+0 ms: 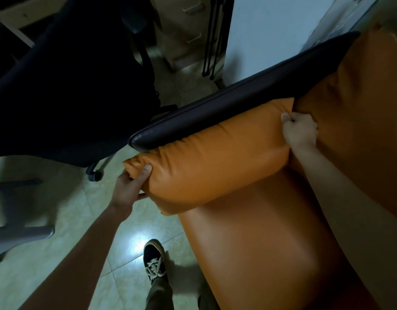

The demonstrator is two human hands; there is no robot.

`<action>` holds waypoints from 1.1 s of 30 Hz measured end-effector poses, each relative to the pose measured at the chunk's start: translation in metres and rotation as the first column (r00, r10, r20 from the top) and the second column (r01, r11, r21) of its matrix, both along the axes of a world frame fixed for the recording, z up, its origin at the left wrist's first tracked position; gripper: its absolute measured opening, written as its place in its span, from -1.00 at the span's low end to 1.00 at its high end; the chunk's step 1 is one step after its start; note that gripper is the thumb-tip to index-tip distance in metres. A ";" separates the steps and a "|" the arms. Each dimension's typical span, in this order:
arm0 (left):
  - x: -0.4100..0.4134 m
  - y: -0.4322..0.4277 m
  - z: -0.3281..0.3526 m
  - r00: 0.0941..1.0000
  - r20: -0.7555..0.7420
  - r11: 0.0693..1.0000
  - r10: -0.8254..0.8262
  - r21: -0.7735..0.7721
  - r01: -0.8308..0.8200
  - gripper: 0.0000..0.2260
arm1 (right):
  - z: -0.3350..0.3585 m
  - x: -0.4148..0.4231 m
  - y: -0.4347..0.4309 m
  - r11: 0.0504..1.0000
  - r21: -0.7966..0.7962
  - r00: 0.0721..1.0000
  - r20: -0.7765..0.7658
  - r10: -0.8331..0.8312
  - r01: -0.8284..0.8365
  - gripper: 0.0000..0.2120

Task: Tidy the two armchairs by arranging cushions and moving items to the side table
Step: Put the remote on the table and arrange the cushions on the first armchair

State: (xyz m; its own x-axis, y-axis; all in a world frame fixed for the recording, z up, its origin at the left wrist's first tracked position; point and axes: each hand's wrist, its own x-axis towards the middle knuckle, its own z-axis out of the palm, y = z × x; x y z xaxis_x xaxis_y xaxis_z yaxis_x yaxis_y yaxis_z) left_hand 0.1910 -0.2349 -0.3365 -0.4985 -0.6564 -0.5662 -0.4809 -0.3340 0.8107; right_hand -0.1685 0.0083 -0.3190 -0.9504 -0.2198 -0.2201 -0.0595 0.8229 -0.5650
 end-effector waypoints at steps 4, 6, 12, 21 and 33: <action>-0.009 -0.001 0.003 1.000 0.006 1.000 0.028 -0.014 -0.028 -0.44 | -0.006 -0.006 -0.008 0.995 -0.100 0.999 0.053 -0.001 0.007 -0.60; -0.004 0.003 0.005 1.000 -0.007 1.000 0.024 -0.018 -0.025 -0.47 | -0.007 -0.003 -0.004 0.988 -0.156 0.999 0.042 -0.006 0.013 -0.57; -0.002 0.003 0.003 0.995 -0.086 0.999 0.047 -0.021 -0.049 -0.57 | -0.009 0.006 0.010 0.973 -0.230 0.996 -0.086 0.008 -0.027 -0.55; -0.009 0.019 0.004 0.989 0.135 0.938 0.064 -0.347 -0.013 -0.37 | -0.002 0.017 -0.009 0.997 -0.077 1.000 -0.021 -0.006 0.004 -0.62; -0.065 0.059 -0.029 0.705 0.658 -0.068 -0.262 -0.742 0.667 -0.37 | -0.047 0.081 -0.030 0.589 0.345 0.424 -0.446 0.788 -0.731 -0.48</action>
State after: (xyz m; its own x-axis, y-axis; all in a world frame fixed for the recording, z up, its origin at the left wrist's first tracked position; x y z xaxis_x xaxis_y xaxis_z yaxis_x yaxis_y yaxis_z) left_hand 0.1256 -0.1756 -0.3659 -0.9250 -0.3698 0.0868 -0.3682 0.9291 0.0340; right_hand -0.0879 -0.0218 -0.3662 -0.3600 -0.9181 0.1659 -0.9288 0.3361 -0.1560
